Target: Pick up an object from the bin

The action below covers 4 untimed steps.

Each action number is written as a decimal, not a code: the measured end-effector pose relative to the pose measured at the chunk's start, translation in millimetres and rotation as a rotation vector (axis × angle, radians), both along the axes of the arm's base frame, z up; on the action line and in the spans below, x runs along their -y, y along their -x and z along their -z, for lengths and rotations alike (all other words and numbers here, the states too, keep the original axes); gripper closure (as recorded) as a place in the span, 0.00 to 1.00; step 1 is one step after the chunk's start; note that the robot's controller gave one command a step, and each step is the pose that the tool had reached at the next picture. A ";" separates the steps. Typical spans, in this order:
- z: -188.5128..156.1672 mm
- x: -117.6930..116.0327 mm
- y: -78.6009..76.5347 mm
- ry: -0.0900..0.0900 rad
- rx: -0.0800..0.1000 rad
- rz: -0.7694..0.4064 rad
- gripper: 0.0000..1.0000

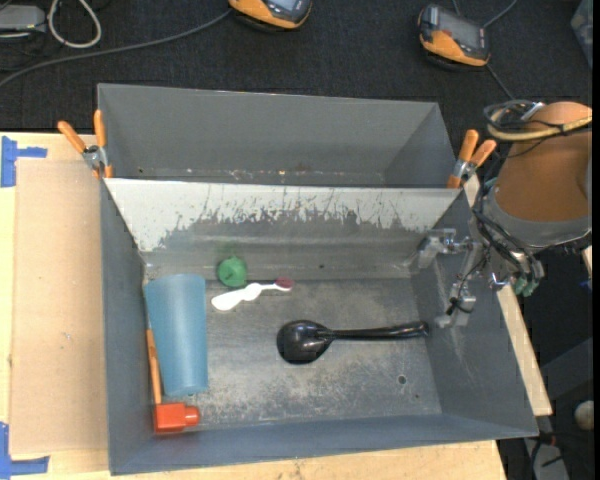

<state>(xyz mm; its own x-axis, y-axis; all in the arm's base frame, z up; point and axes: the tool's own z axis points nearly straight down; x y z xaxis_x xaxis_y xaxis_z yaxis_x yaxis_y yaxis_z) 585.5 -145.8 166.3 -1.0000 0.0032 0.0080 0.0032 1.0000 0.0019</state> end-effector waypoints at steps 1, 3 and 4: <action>-4.3 -0.8 -2.0 0.001 0.007 -0.004 0.00; 11.5 -87.0 18.4 0.003 0.017 -0.281 0.00; 67.7 -124.4 14.9 -0.007 -0.004 -0.226 0.00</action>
Offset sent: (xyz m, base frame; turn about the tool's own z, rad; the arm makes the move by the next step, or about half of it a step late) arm -0.0117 0.0849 -0.0963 -0.2407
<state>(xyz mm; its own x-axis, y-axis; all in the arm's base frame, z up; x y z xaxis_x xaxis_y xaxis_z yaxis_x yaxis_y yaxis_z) 570.6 -21.5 98.6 -0.9752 -0.2212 0.0112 -0.2211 0.9752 0.0094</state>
